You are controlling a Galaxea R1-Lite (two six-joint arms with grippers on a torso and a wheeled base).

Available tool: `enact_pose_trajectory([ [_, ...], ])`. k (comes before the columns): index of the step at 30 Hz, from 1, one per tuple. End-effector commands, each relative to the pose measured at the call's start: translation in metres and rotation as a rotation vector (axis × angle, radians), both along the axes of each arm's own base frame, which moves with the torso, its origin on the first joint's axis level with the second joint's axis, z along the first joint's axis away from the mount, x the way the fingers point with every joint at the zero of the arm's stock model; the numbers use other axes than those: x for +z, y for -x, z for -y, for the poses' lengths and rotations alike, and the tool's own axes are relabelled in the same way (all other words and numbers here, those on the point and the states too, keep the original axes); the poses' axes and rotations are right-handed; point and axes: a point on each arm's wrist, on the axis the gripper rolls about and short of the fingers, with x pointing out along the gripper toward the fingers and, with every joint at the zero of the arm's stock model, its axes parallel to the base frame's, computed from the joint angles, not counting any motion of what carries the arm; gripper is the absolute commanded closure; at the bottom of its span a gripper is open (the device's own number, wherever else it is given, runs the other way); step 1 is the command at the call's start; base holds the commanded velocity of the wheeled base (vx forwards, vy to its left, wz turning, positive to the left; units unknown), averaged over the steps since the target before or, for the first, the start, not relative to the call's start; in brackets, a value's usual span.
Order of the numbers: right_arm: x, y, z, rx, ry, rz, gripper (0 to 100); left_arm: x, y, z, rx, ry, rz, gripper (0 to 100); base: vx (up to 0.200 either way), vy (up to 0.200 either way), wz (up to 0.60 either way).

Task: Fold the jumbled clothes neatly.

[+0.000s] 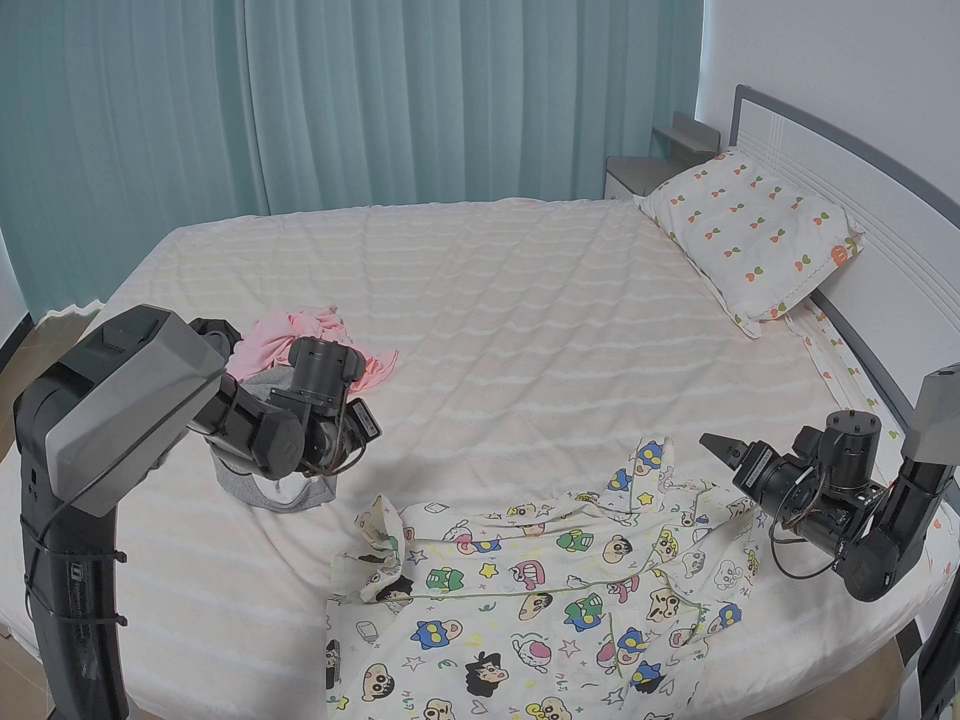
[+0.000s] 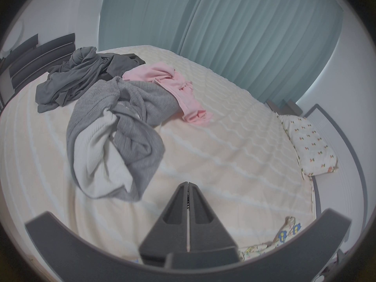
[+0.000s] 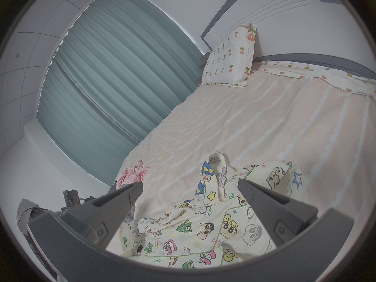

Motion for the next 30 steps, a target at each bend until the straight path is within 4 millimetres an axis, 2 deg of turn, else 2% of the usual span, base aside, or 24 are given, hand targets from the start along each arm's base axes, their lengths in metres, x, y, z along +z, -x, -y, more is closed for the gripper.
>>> enact_pose_trajectory([
  [1,-0.001,0.000,0.000,0.001,0.001,-0.004,0,-0.001,0.008,-0.010,-0.065,0.081,-0.056,100,0.000,0.000,0.00],
  [5,-0.004,-0.001,0.000,-0.001,0.004,-0.014,0,0.018,0.031,-0.006,-0.147,0.205,-0.081,100,0.000,0.000,0.00],
  [6,-0.006,-0.001,0.000,0.001,0.004,-0.020,0,0.031,0.040,0.002,-0.170,0.250,-0.074,100,0.000,0.000,0.00],
  [8,-0.006,-0.001,0.000,-0.001,0.005,-0.020,0,0.040,0.047,0.006,-0.175,0.276,-0.067,100,0.000,0.000,0.00],
  [9,-0.006,-0.001,0.000,-0.001,0.005,-0.018,0,0.043,0.051,0.008,-0.179,0.282,-0.066,0,0.000,0.000,0.00],
  [12,-0.006,-0.001,0.000,-0.001,0.005,-0.020,0,0.050,0.070,0.023,-0.228,0.281,-0.086,0,0.000,0.000,0.00],
  [17,-0.006,-0.001,0.000,-0.001,0.005,-0.021,0,0.038,0.107,0.048,-0.298,0.214,-0.216,0,0.000,0.000,0.00],
  [19,-0.006,-0.001,0.000,-0.001,0.005,-0.021,0,0.033,0.115,0.056,-0.313,0.189,-0.254,0,0.000,0.000,0.00],
  [23,-0.006,-0.001,0.000,-0.001,0.005,-0.021,0,0.019,0.123,0.068,-0.321,0.134,-0.302,0,0.000,0.000,0.00],
  [27,-0.006,-0.001,0.000,-0.001,0.005,-0.018,0,0.003,0.122,0.074,-0.300,0.084,-0.320,0,0.000,0.000,0.00],
  [28,-0.006,-0.001,0.000,-0.001,0.005,-0.020,0,-0.011,0.122,0.077,-0.286,0.048,-0.344,0,0.000,0.000,0.00],
  [29,-0.006,-0.001,0.000,-0.001,0.005,-0.020,0,-0.011,0.122,0.077,-0.286,0.048,-0.344,0,0.000,0.000,0.00],
  [30,-0.006,-0.001,0.000,-0.001,0.005,-0.020,0,-0.022,0.121,0.079,-0.280,0.025,-0.364,0,0.000,0.000,0.00],
])
